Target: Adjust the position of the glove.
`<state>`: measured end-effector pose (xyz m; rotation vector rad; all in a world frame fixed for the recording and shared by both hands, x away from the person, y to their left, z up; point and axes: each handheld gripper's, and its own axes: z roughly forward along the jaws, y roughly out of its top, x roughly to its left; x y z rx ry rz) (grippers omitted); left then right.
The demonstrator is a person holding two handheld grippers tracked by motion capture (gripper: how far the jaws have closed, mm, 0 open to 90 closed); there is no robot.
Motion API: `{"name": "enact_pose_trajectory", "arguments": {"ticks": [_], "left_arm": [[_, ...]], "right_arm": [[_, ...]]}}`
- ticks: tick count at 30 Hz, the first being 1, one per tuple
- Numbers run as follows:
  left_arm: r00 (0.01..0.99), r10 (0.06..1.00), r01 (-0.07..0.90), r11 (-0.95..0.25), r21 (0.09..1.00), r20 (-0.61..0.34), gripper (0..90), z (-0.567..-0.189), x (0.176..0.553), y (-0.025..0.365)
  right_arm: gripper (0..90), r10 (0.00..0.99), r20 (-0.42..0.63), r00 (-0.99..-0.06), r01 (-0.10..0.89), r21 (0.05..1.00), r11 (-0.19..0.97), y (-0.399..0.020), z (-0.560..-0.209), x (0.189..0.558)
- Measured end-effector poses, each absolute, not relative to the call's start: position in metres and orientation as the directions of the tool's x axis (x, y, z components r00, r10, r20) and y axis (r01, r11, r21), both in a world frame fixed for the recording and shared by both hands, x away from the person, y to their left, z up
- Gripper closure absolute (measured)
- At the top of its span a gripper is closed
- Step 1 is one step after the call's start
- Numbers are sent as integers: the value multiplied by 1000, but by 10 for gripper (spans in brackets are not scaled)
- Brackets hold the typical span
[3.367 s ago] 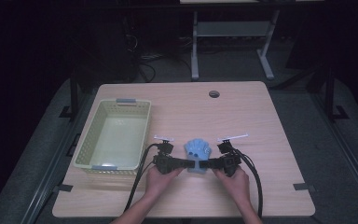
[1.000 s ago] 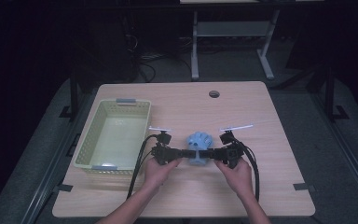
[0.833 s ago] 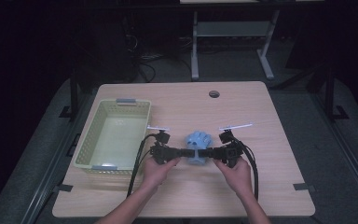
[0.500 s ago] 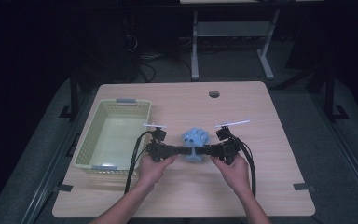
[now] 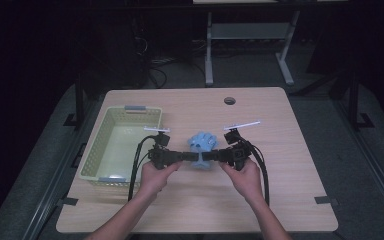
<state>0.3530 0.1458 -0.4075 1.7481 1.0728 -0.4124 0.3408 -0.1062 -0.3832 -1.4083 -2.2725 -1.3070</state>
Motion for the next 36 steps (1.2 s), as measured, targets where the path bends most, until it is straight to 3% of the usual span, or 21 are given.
{"name": "enact_pose_trajectory", "arguments": {"ticks": [36], "left_arm": [[541, 481, 795, -26, 606, -690, 733, -377, 354, 218]], "right_arm": [[742, 568, 530, -629, 735, 644, 214, -42, -353, 360]]}}
